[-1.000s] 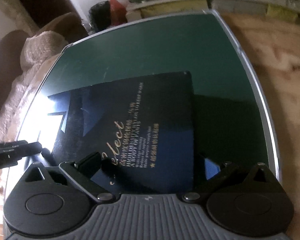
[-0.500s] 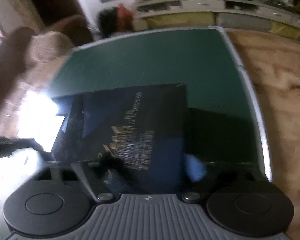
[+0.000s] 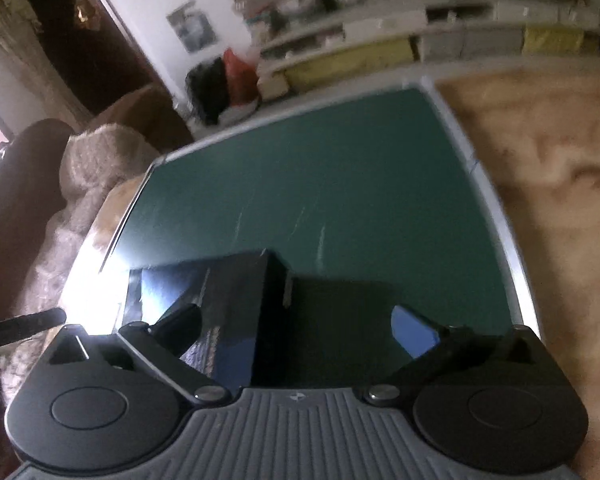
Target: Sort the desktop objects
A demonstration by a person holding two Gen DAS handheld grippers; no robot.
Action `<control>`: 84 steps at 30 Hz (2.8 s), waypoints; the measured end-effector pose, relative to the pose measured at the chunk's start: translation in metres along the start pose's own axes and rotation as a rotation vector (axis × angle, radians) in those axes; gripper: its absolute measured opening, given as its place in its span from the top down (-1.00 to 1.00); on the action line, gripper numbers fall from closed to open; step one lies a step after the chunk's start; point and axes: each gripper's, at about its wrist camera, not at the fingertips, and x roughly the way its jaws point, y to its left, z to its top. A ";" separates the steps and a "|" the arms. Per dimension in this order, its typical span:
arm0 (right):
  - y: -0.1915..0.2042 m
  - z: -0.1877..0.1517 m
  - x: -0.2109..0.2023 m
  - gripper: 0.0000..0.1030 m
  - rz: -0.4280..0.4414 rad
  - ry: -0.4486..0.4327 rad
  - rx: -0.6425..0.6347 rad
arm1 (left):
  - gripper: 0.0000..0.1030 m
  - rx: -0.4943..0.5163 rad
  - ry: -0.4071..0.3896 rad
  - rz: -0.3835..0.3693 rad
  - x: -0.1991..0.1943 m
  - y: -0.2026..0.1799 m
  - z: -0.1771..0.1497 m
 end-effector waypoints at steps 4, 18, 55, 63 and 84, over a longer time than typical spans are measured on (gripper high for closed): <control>0.022 -0.009 0.029 -1.00 -0.038 0.069 -0.077 | -0.71 0.045 0.069 0.016 0.022 -0.001 -0.008; 0.064 -0.017 0.042 -0.72 -0.102 0.063 -0.200 | 0.80 0.125 0.108 -0.143 0.012 -0.033 -0.025; 0.013 -0.015 0.068 0.26 -0.199 0.099 -0.148 | 1.00 0.049 0.150 -0.019 0.053 0.054 -0.027; 0.030 -0.011 0.056 0.90 -0.177 0.077 -0.169 | 1.00 0.092 0.124 -0.119 0.047 0.027 -0.024; -0.021 -0.006 0.015 -1.00 -0.064 -0.050 0.049 | -0.11 -0.163 0.027 -0.219 0.044 0.078 -0.029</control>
